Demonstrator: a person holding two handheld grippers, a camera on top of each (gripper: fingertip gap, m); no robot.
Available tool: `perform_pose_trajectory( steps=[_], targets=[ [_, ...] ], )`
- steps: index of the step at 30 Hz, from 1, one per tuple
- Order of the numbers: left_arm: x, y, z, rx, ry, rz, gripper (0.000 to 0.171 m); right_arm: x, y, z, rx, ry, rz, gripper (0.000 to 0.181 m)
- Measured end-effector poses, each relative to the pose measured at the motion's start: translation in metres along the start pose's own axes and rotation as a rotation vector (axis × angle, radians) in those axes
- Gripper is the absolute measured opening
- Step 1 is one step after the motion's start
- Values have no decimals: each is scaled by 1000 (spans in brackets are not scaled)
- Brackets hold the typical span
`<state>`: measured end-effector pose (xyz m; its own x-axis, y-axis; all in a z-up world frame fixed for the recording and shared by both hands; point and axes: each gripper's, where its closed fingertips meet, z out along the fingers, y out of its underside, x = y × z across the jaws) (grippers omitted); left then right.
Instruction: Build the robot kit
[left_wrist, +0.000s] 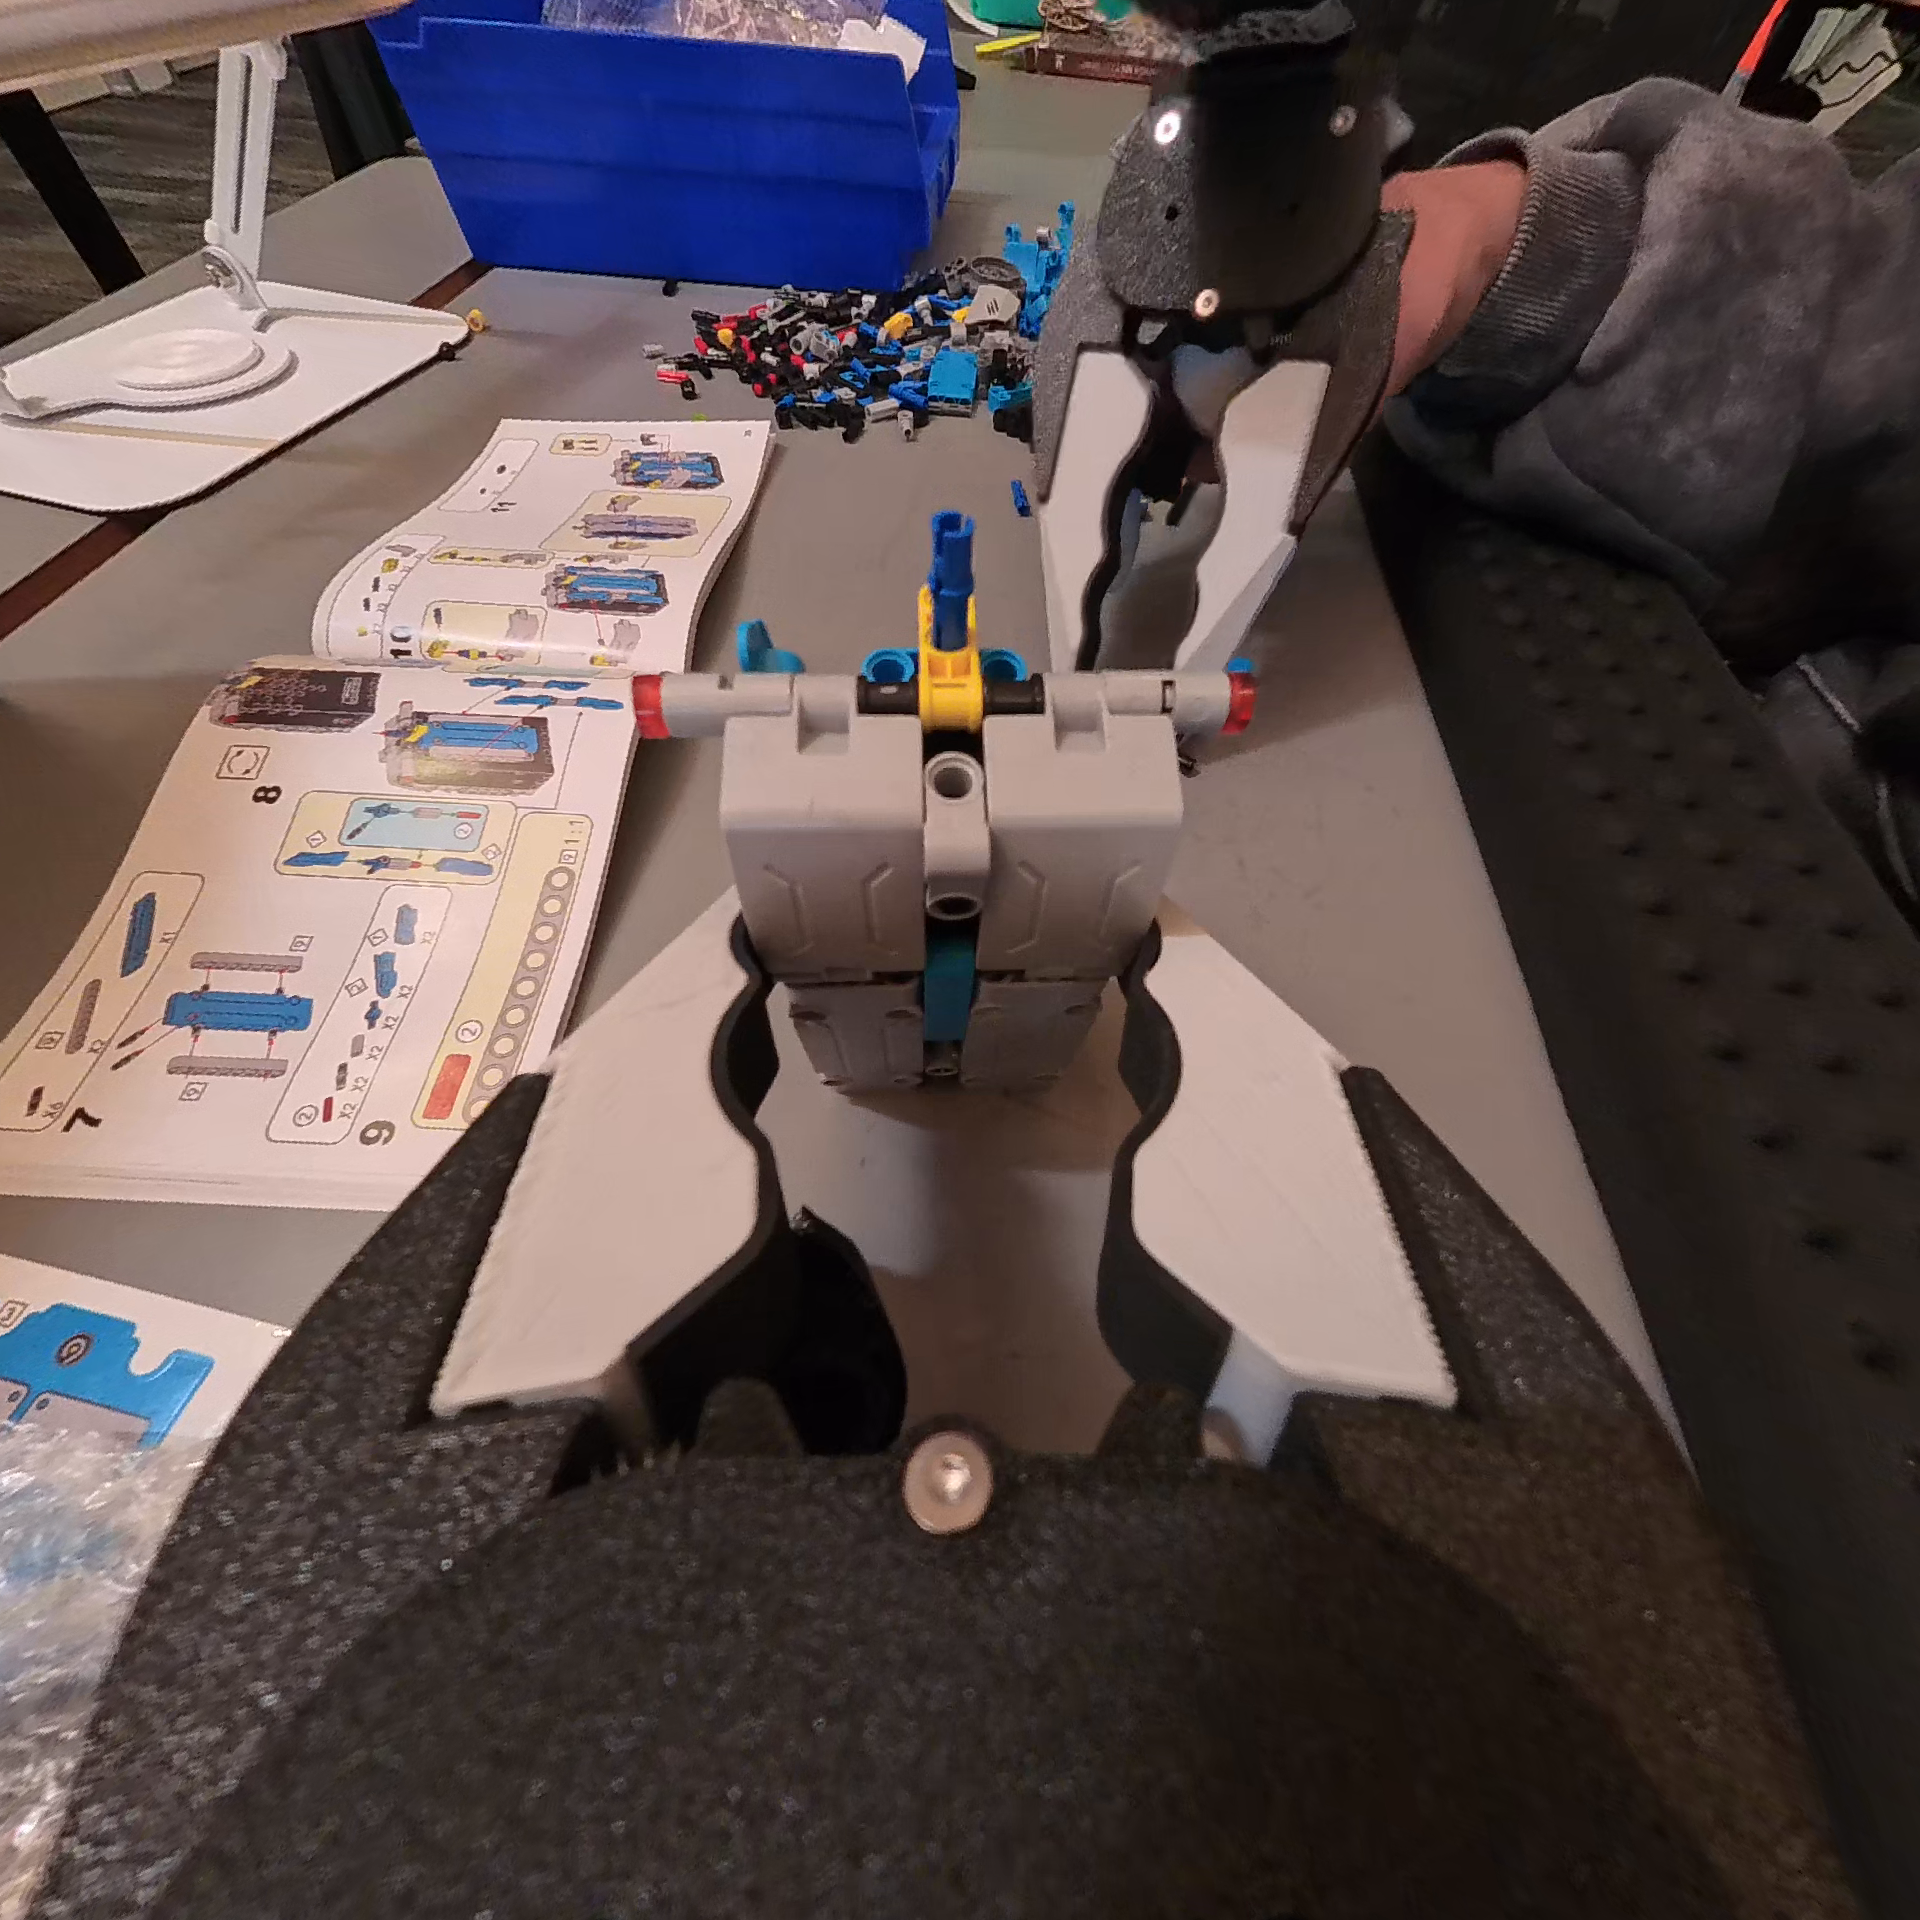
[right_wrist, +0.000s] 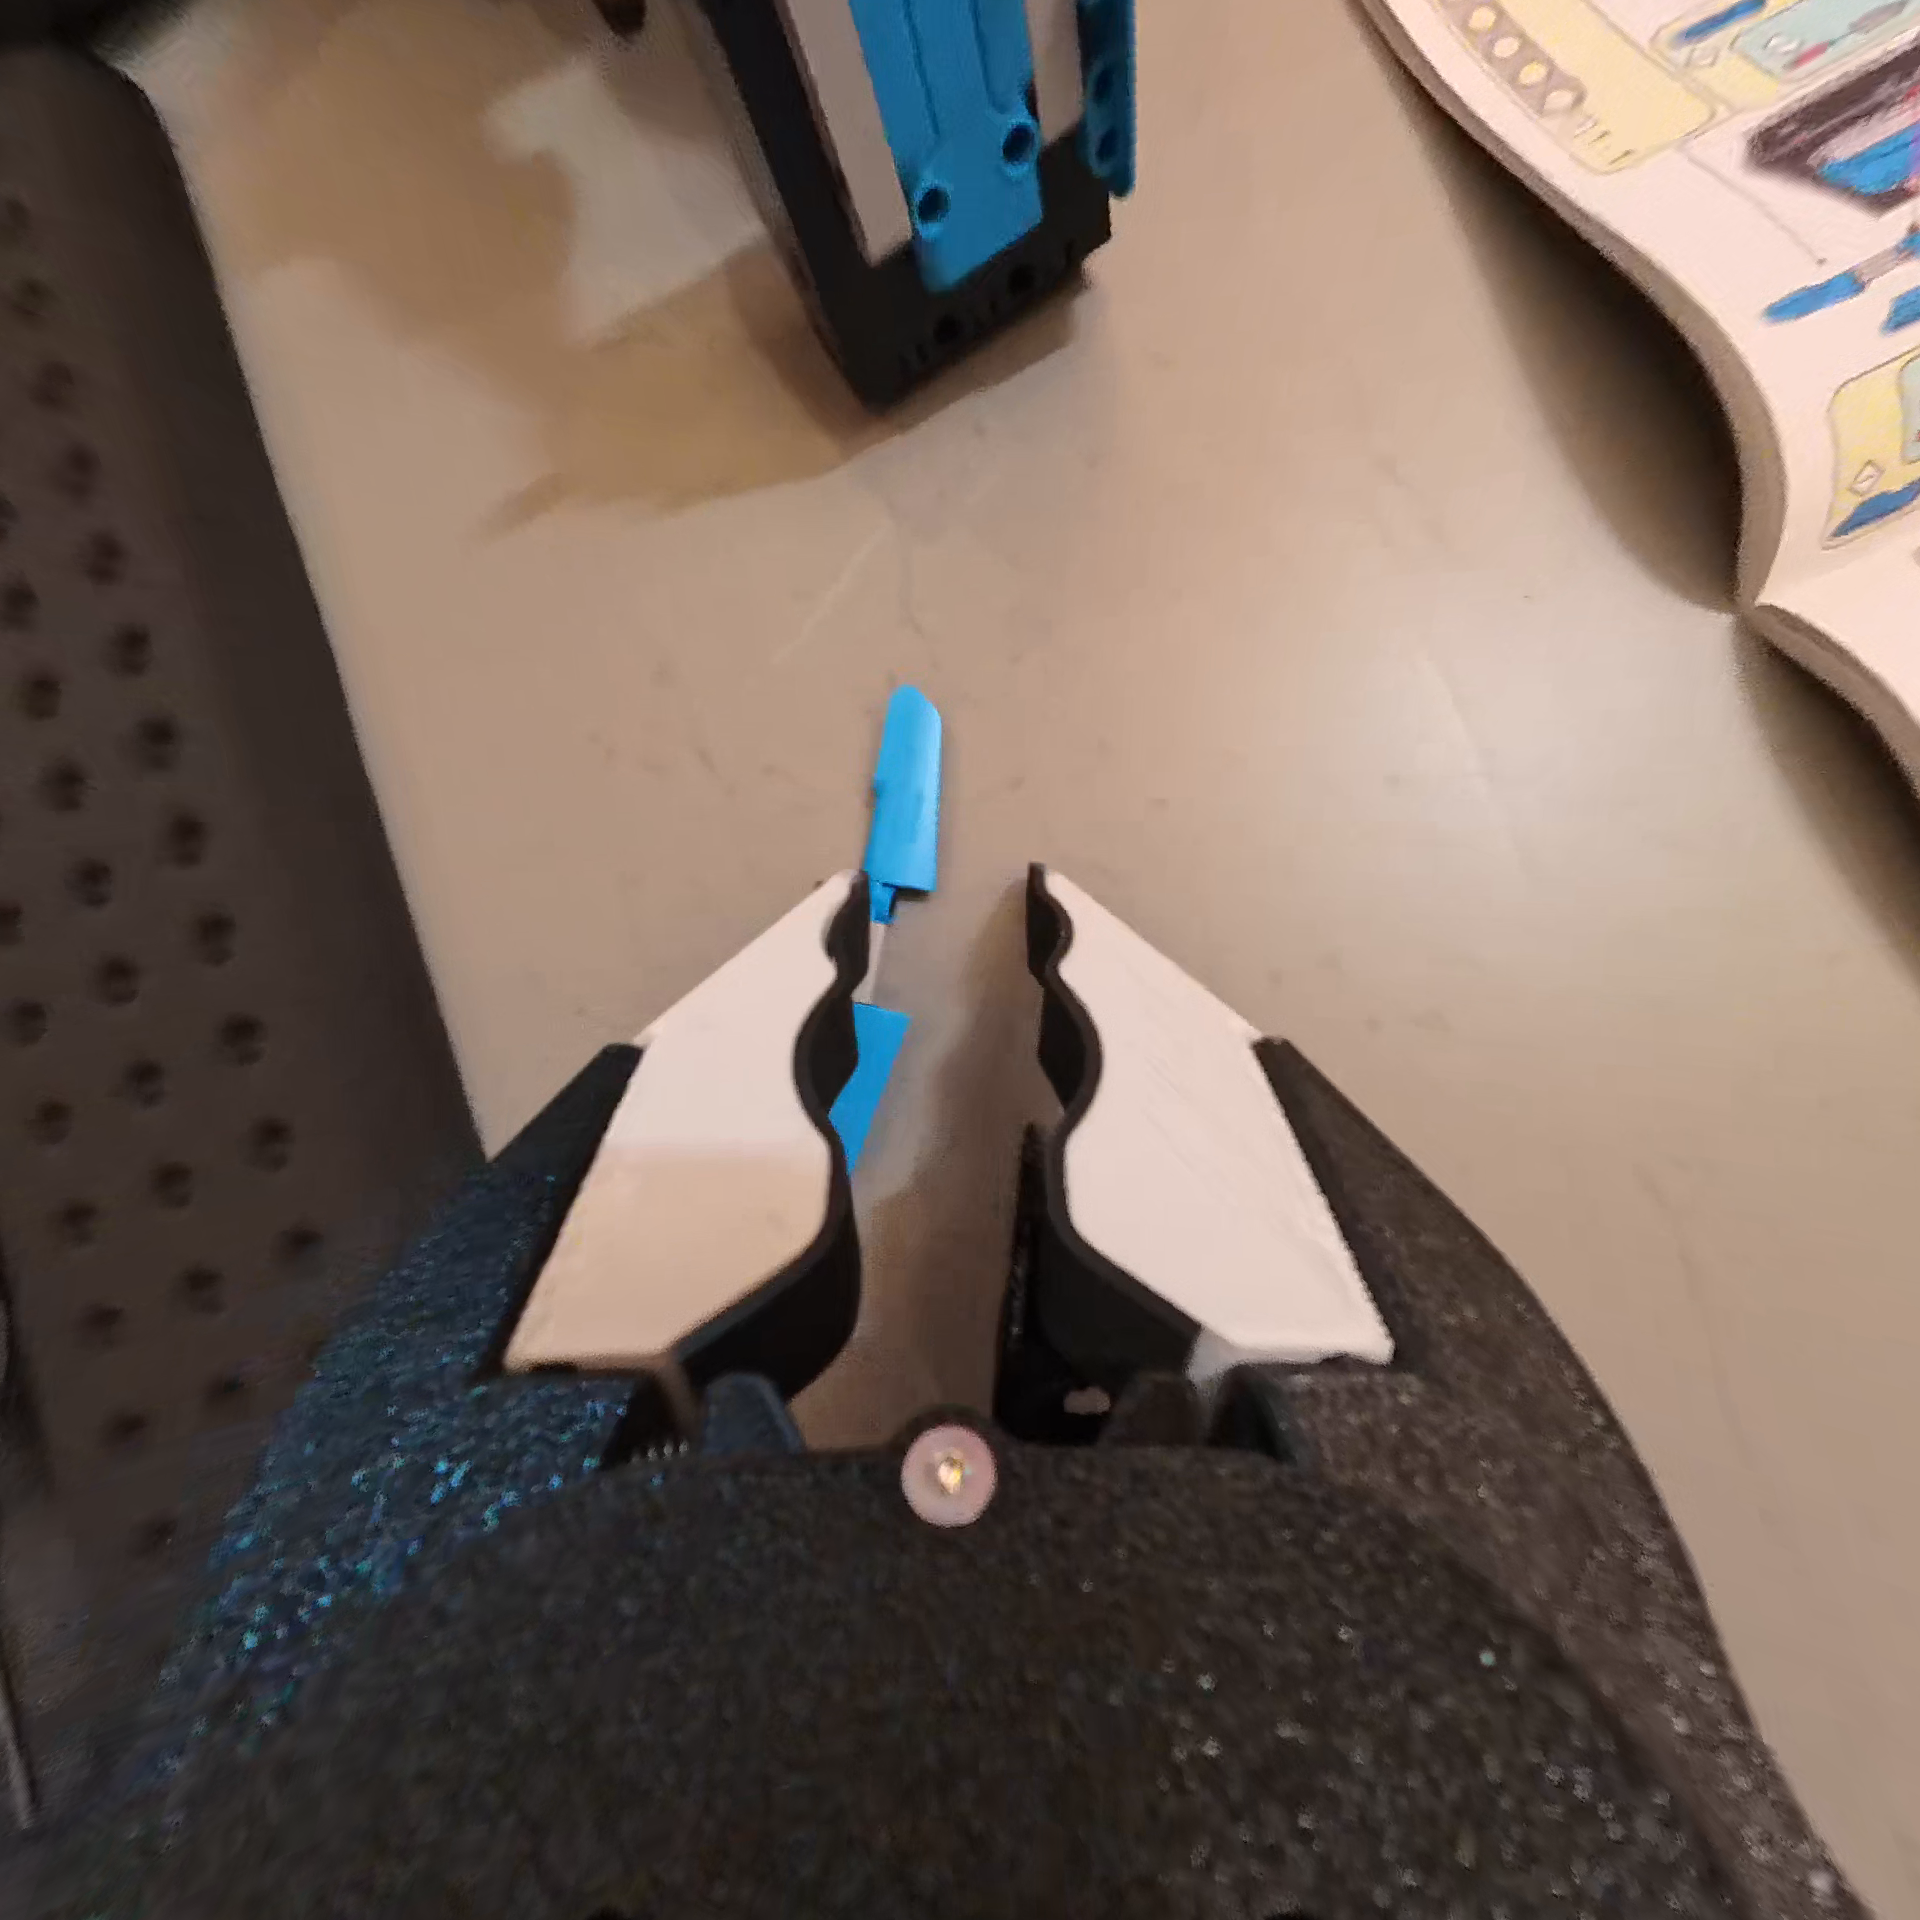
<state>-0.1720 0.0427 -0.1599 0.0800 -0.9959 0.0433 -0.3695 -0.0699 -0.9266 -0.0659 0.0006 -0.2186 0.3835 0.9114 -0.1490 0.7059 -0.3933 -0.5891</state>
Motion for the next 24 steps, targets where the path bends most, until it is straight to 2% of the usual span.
perform_pose_trajectory(
  steps=[6,9,19,21,24],
  targets=[
    [0,0,0,-1,0,-2,65,-6,-2,1,-11,13,-33,29],
    [0,0,0,-1,0,-2,65,-13,-5,-4,19,-53,13,29],
    [0,0,0,-1,2,-5,66,-12,1,5,-44,7,-22,29],
    [0,0,0,-1,2,-4,66,-5,3,5,-54,73,-60,17],
    [0,0,1,-1,2,-5,66,-6,3,6,-69,89,-80,16]
  ],
)
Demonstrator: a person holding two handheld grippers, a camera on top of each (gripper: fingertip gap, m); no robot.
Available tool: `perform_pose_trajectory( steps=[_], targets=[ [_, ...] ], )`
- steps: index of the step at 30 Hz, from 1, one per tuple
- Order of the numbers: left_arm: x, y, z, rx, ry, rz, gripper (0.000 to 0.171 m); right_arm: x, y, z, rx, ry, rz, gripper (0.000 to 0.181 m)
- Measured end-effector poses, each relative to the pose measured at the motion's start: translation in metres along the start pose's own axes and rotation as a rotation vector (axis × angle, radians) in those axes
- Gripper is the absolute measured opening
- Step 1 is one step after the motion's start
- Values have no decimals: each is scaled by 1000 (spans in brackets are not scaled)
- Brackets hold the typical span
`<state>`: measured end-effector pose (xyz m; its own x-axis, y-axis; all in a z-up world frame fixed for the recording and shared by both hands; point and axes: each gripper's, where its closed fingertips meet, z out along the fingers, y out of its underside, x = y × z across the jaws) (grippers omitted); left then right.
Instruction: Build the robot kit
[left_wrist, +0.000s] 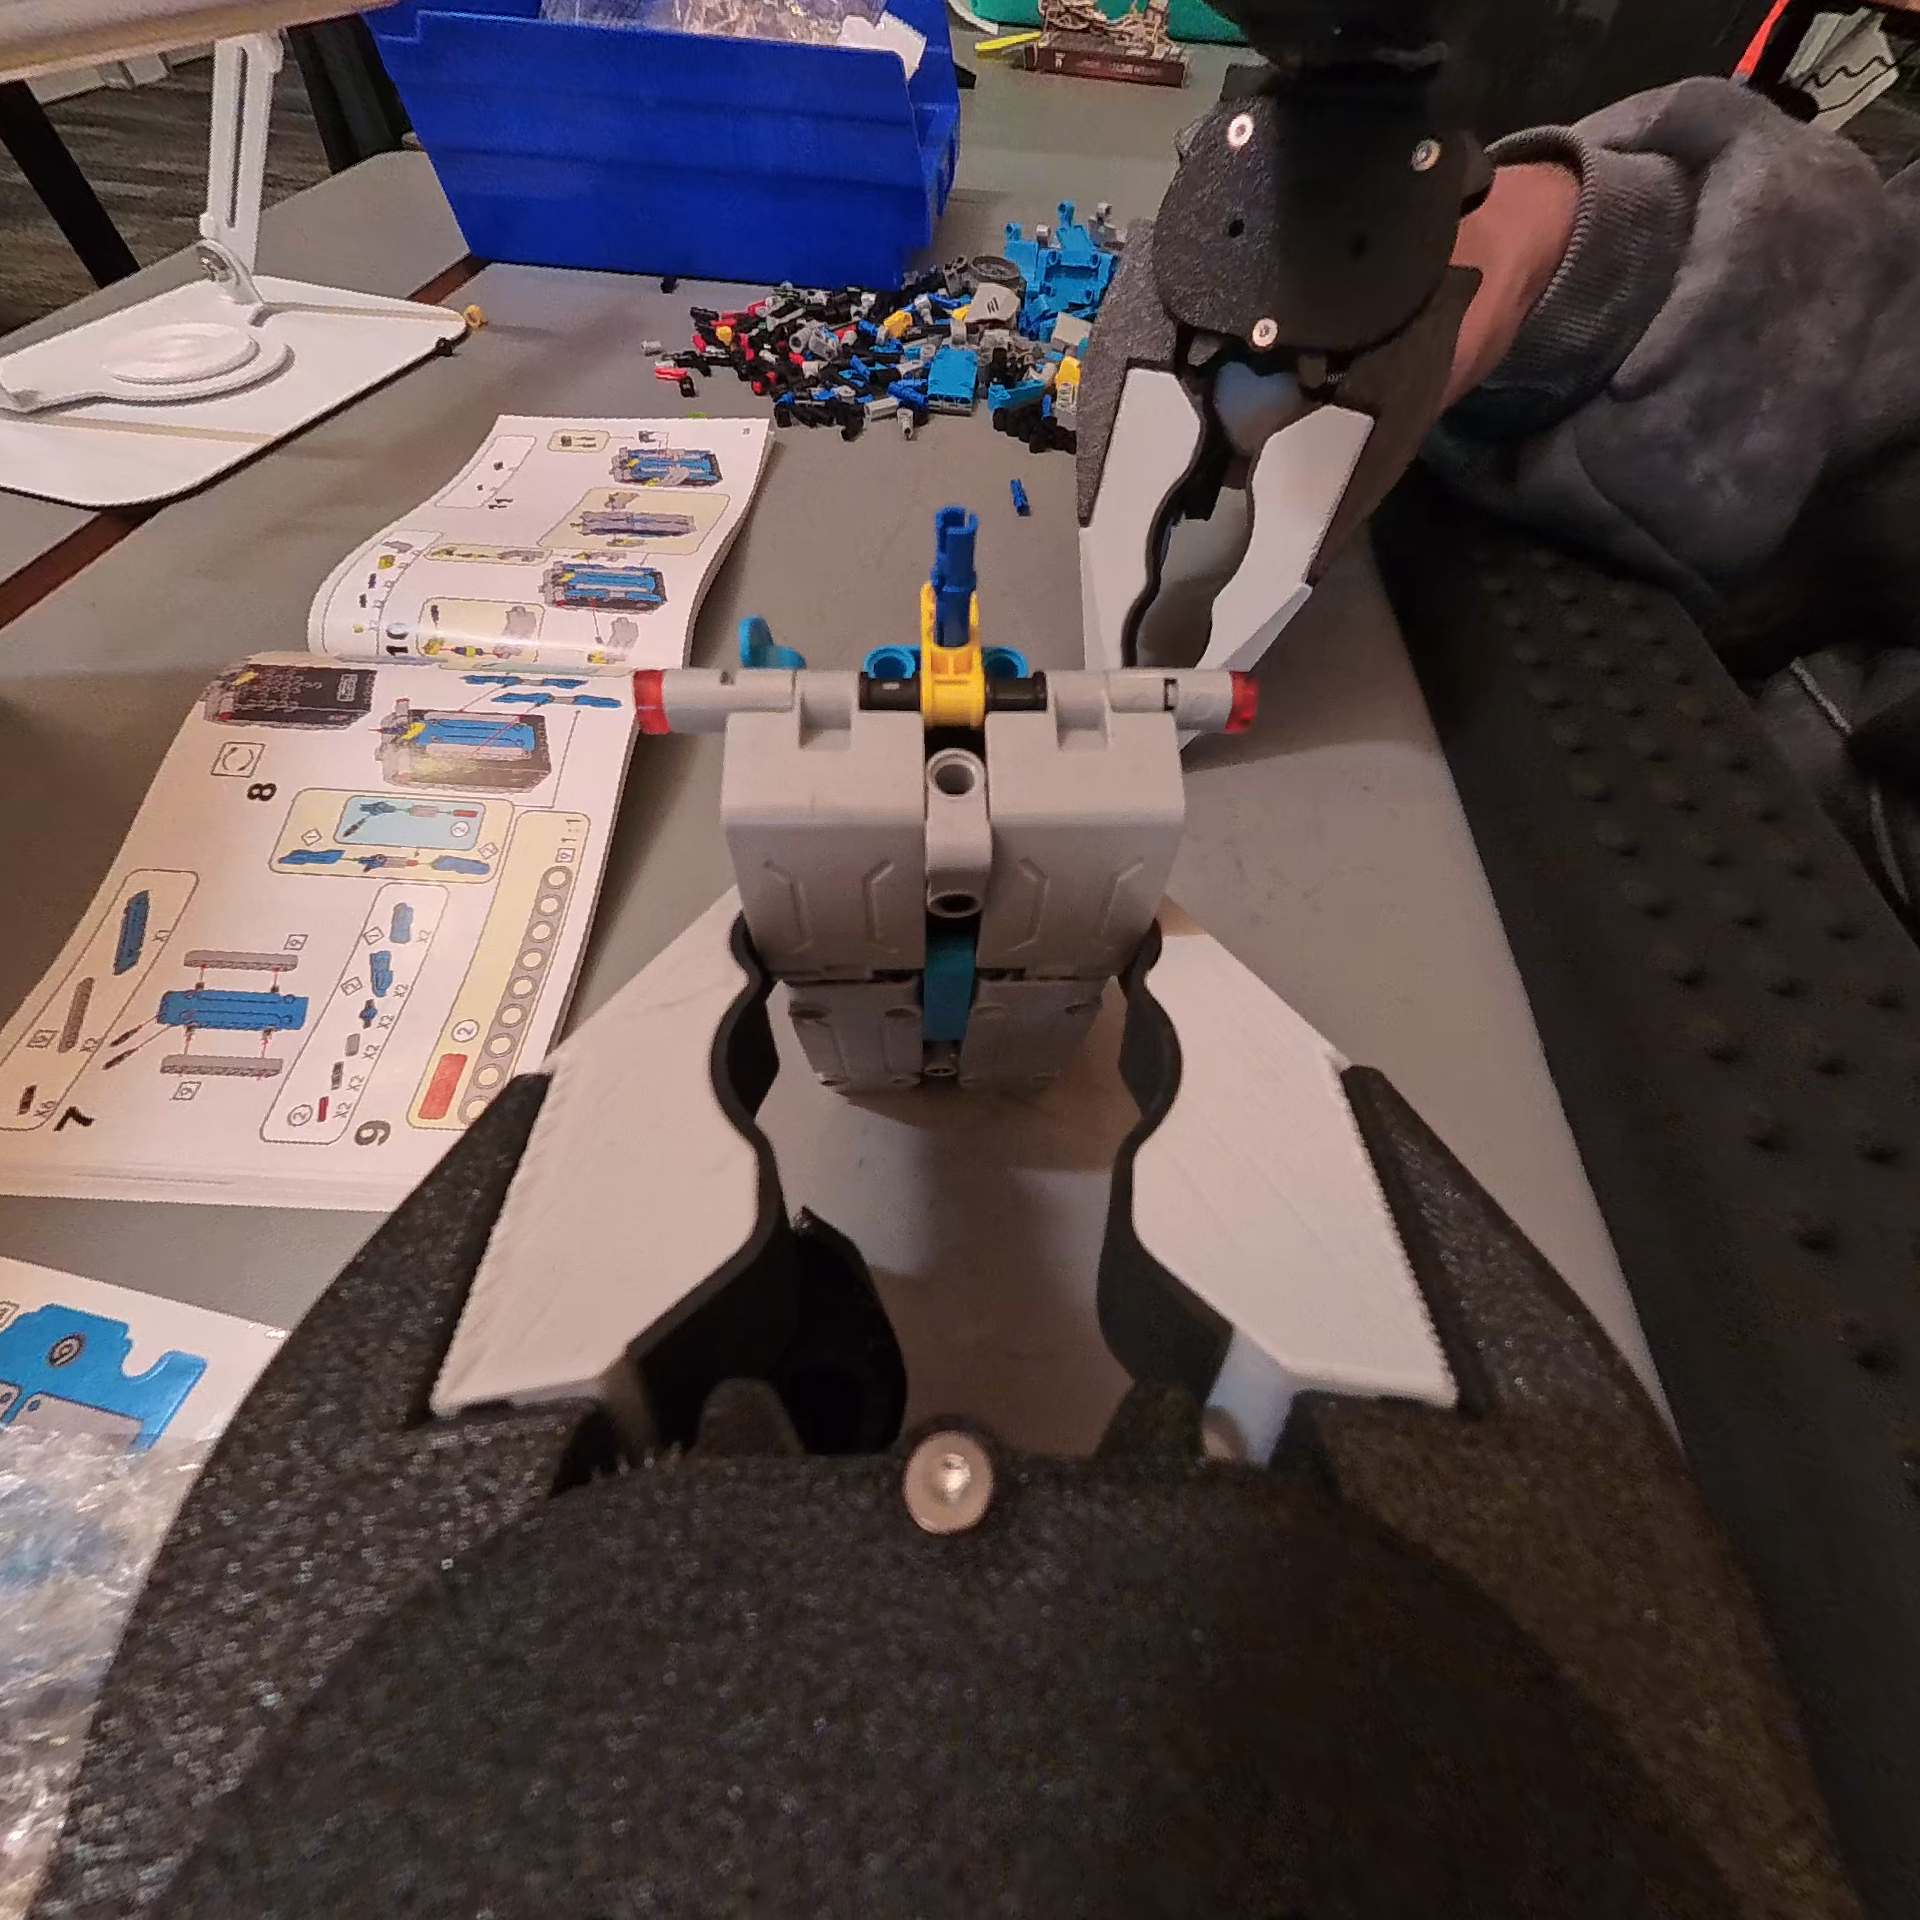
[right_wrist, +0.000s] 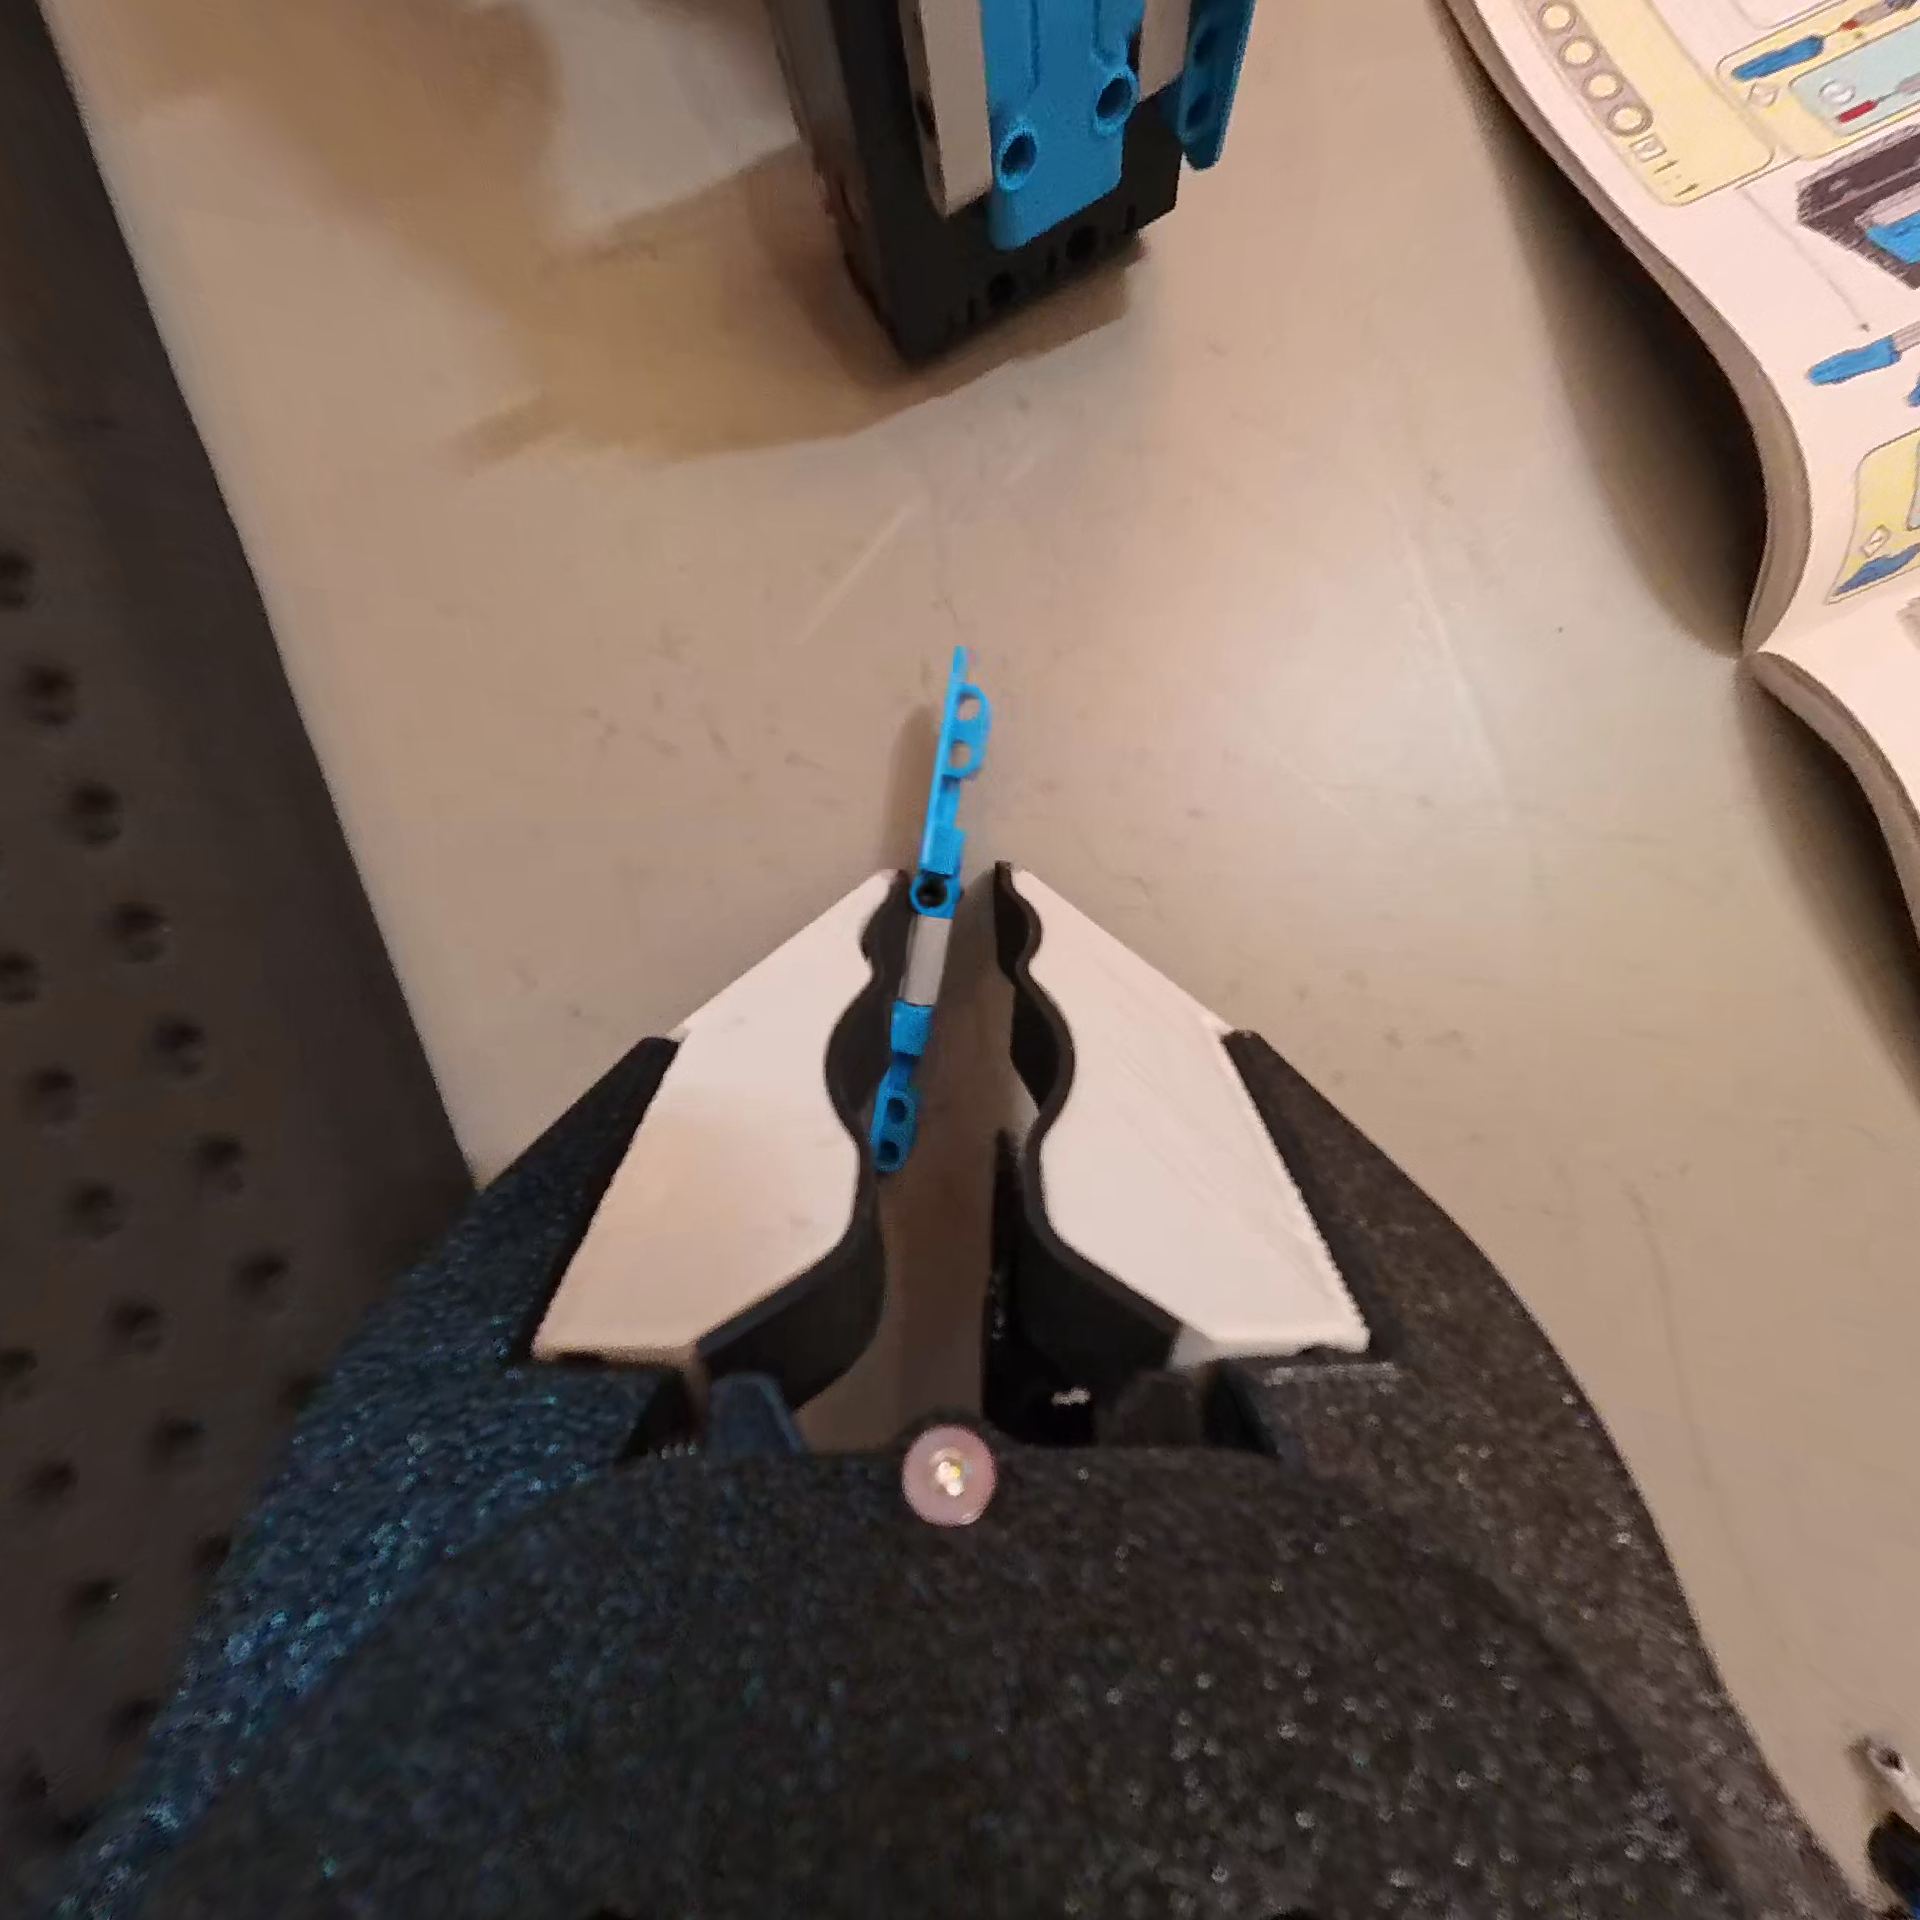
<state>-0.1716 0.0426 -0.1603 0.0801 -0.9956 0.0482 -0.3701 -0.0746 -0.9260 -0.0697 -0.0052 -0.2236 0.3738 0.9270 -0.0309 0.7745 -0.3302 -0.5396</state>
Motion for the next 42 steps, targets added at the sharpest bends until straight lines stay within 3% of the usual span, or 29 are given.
perform_pose_trajectory(
  steps=[4,26,29,31,34,37,42],
  targets=[
    [0,0,0,0,-1,0,66,-3,0,0,-9,-14,-14,7],
    [0,0,0,-2,-1,-2,65,-4,-2,-9,-5,-6,-49,7],
    [0,0,0,0,5,-5,65,1,-21,-18,101,15,-46,7],
    [1,1,-1,1,17,-3,65,4,-49,-31,273,-21,25,7],
    [0,4,-7,-4,43,-11,65,-2,-96,-44,551,-189,158,7],
    [-3,3,-10,10,73,-78,65,-15,-122,-33,632,-288,139,7],
    [-5,2,-12,28,107,-158,65,-9,-144,-17,676,-226,122,6]
  ],
)
